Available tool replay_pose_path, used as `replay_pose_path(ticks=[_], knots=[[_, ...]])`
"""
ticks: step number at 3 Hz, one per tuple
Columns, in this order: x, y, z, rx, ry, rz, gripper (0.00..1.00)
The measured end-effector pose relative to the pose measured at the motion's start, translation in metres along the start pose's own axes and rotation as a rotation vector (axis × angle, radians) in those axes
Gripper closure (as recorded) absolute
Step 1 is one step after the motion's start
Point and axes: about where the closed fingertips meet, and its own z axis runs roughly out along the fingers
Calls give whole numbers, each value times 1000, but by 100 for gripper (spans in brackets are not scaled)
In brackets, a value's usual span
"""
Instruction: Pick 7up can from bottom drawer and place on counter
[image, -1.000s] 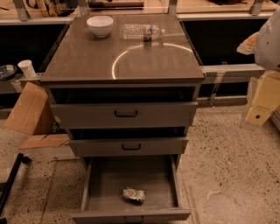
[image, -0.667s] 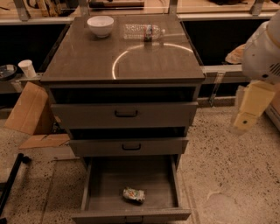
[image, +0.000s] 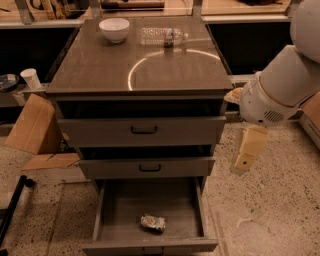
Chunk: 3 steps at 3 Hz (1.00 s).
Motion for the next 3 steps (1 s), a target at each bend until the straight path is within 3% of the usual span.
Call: replay_pose_path(ticks=[1, 3], knots=[[-1, 2, 6, -6, -6, -10, 0], [-4, 37, 100, -70, -87, -106, 0]])
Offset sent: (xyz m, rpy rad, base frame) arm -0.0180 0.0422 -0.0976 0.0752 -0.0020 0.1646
